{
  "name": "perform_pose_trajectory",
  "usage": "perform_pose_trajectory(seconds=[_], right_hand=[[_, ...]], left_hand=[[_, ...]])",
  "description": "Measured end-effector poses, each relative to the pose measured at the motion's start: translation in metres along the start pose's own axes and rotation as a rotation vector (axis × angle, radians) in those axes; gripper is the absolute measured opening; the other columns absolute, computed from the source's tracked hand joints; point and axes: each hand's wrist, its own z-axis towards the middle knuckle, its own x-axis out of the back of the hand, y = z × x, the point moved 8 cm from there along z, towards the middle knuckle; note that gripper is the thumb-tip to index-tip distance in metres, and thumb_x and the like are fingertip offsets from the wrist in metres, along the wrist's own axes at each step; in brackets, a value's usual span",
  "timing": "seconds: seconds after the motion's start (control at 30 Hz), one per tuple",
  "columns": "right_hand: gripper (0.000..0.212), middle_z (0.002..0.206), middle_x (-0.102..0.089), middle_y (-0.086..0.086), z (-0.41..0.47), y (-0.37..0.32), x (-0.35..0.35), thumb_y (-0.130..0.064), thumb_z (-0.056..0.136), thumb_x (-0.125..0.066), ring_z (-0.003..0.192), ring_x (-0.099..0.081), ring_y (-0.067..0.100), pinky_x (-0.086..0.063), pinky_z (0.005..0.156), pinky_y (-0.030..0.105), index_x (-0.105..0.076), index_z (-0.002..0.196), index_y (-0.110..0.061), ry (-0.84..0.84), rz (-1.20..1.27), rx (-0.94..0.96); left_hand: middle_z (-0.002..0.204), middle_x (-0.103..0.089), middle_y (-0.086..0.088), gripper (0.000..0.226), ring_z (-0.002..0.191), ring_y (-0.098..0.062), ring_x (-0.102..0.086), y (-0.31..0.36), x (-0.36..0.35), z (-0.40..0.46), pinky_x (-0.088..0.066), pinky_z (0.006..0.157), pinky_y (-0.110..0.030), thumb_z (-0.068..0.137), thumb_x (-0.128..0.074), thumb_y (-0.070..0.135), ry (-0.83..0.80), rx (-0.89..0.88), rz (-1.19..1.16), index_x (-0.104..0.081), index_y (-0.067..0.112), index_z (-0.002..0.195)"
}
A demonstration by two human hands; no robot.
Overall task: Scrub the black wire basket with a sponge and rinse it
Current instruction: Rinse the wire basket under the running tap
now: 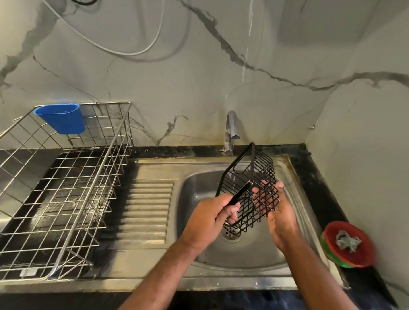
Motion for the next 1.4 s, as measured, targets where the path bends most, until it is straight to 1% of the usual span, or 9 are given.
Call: perform_pose_trajectory(seconds=[0.13,0.33,0.47,0.53,0.63,0.87,1.03,1.23,1.4], right_hand=[[0.061,0.123,-0.072,0.003,-0.004,0.002,0.001,-0.063,0.085,-0.045,0.120,-0.064,0.017,-0.035,0.116,0.049,-0.059,0.131,-0.025,-0.007,0.014,-0.007],[0.054,0.122,-0.072,0.002,-0.005,0.002,0.005,-0.061,0.096,-0.037,0.118,-0.065,0.015,-0.036,0.116,0.049,-0.060,0.131,-0.027,-0.003,-0.017,0.001],[0.058,0.126,-0.070,-0.006,-0.010,-0.008,-0.001,-0.067,0.095,-0.025,0.120,-0.063,0.007,-0.042,0.108,0.032,-0.059,0.130,-0.035,-0.020,-0.136,0.077],[0.068,0.132,-0.066,-0.011,-0.012,-0.014,-0.010,-0.074,0.093,-0.023,0.122,-0.059,0.001,-0.043,0.104,0.027,-0.054,0.139,-0.035,-0.059,-0.221,0.122],[0.077,0.134,-0.064,-0.009,-0.008,-0.013,-0.022,-0.085,0.086,-0.031,0.125,-0.058,0.004,-0.041,0.111,0.036,-0.052,0.142,-0.038,-0.142,-0.339,0.112],[0.065,0.125,-0.070,-0.012,-0.004,0.003,-0.031,-0.081,0.090,-0.032,0.119,-0.063,0.005,-0.047,0.107,0.041,-0.057,0.135,-0.041,-0.197,-0.461,0.067],[0.028,0.099,-0.072,-0.022,0.001,-0.027,-0.039,-0.054,0.102,-0.038,0.095,-0.064,-0.014,-0.044,0.075,0.011,-0.064,0.109,-0.046,-0.123,-0.483,0.156],[0.043,0.118,-0.072,-0.015,0.017,-0.014,-0.041,-0.038,0.099,-0.058,0.107,-0.068,0.001,-0.053,0.090,0.024,-0.051,0.141,-0.032,-0.206,-0.503,0.196],[0.034,0.111,-0.071,-0.018,0.031,-0.013,-0.034,-0.042,0.101,-0.052,0.103,-0.066,-0.005,-0.049,0.076,0.010,-0.055,0.134,-0.035,-0.124,-0.508,0.144]], left_hand=[[0.076,-0.071,0.004,0.014,0.070,-0.013,-0.072,-0.003,-0.001,-0.002,-0.061,0.077,-0.038,0.100,-0.056,0.018,-0.006,-0.001,-0.007,-0.068,0.010,0.102],[0.075,-0.069,0.008,0.018,0.070,-0.012,-0.071,-0.005,-0.005,-0.003,-0.061,0.075,-0.041,0.101,-0.055,0.026,-0.024,0.027,-0.031,-0.068,0.013,0.102],[0.075,-0.071,0.006,0.014,0.069,-0.013,-0.070,-0.003,-0.003,0.001,-0.058,0.073,-0.029,0.103,-0.054,0.022,0.053,0.065,-0.117,-0.067,0.017,0.101],[0.075,-0.069,0.002,0.014,0.071,-0.015,-0.070,-0.002,-0.003,0.003,-0.059,0.066,-0.030,0.104,-0.053,0.023,0.130,0.156,-0.272,-0.064,0.015,0.101],[0.079,-0.065,0.000,0.020,0.075,-0.013,-0.069,-0.008,-0.006,0.003,-0.057,0.047,-0.031,0.104,-0.050,0.031,0.205,0.402,-0.523,-0.062,0.015,0.108],[0.074,-0.064,0.004,0.026,0.068,-0.010,-0.063,-0.025,0.001,0.021,-0.050,0.041,-0.026,0.106,-0.047,0.033,0.265,0.580,-0.615,-0.068,0.018,0.107],[0.074,-0.062,0.002,0.026,0.062,-0.010,-0.062,-0.038,-0.008,0.039,-0.051,0.040,-0.028,0.106,-0.048,0.029,0.270,0.665,-0.700,-0.069,0.014,0.110],[0.084,-0.066,-0.003,0.026,0.066,-0.012,-0.064,-0.050,-0.013,0.055,-0.052,0.041,-0.029,0.107,-0.046,0.026,0.250,0.672,-0.705,-0.066,0.015,0.119],[0.096,-0.075,-0.007,0.018,0.072,-0.018,-0.072,-0.056,-0.016,0.074,-0.056,0.044,-0.032,0.108,-0.044,0.020,0.274,0.707,-0.763,-0.057,0.014,0.118]])
